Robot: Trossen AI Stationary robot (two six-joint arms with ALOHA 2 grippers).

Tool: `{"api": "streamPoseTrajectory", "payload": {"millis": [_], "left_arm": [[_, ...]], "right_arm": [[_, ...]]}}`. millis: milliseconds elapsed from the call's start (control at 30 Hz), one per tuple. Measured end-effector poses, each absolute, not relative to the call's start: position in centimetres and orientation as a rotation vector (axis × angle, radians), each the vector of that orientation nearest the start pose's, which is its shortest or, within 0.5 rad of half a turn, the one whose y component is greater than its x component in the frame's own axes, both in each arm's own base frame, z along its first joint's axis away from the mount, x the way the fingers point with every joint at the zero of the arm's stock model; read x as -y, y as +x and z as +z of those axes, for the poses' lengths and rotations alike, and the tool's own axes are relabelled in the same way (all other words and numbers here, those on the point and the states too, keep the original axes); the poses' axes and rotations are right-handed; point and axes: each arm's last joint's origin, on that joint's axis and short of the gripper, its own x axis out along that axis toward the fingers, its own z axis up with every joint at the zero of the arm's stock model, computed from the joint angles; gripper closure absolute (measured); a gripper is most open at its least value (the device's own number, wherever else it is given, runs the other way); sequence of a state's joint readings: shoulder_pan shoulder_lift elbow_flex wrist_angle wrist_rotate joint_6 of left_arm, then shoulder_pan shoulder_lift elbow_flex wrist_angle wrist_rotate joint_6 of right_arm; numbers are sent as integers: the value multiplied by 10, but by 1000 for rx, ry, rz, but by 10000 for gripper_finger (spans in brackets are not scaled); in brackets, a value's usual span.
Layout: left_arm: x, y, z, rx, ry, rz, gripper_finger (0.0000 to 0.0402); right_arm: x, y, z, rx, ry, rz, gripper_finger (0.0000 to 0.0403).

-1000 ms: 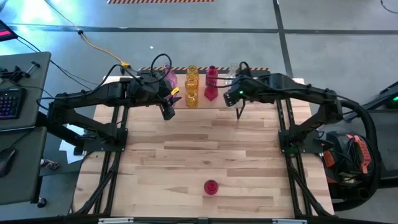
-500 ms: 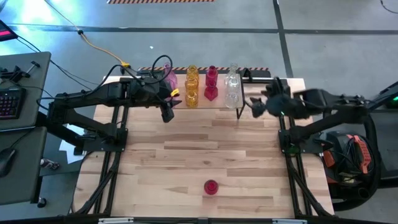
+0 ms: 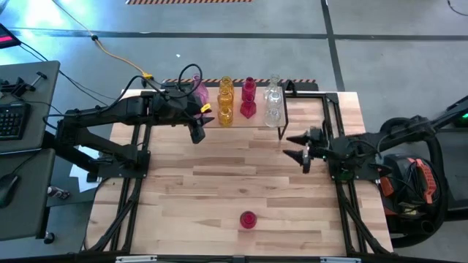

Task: Sort vases onto shelf
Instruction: Put the red vase on the shelf and align it with the other red vases

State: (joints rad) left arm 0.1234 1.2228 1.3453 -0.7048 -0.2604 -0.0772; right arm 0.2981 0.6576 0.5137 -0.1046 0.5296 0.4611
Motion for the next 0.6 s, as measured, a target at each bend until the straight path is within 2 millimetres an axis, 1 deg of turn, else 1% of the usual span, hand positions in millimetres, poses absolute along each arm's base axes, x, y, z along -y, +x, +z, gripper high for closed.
{"api": "streamPoseTrajectory", "payload": {"millis": [133, 233, 333, 467, 600], "left_arm": [[-38, 243, 389, -569, -35, 395, 275], [-38, 243, 388, -566, -52, 401, 275], [-38, 243, 388, -565, -57, 402, 275], [-37, 245, 387, -570, -66, 379, 275], [-35, 253, 381, -601, -107, 287, 275]], "right_arm": [[-31, 142, 244, -21, 339, -150, 133], [-28, 134, 231, 81, 316, -123, 133], [-25, 124, 224, 167, 307, -107, 133], [-23, 115, 215, 218, 296, -82, 133], [-21, 109, 207, 241, 292, -76, 133]]}}
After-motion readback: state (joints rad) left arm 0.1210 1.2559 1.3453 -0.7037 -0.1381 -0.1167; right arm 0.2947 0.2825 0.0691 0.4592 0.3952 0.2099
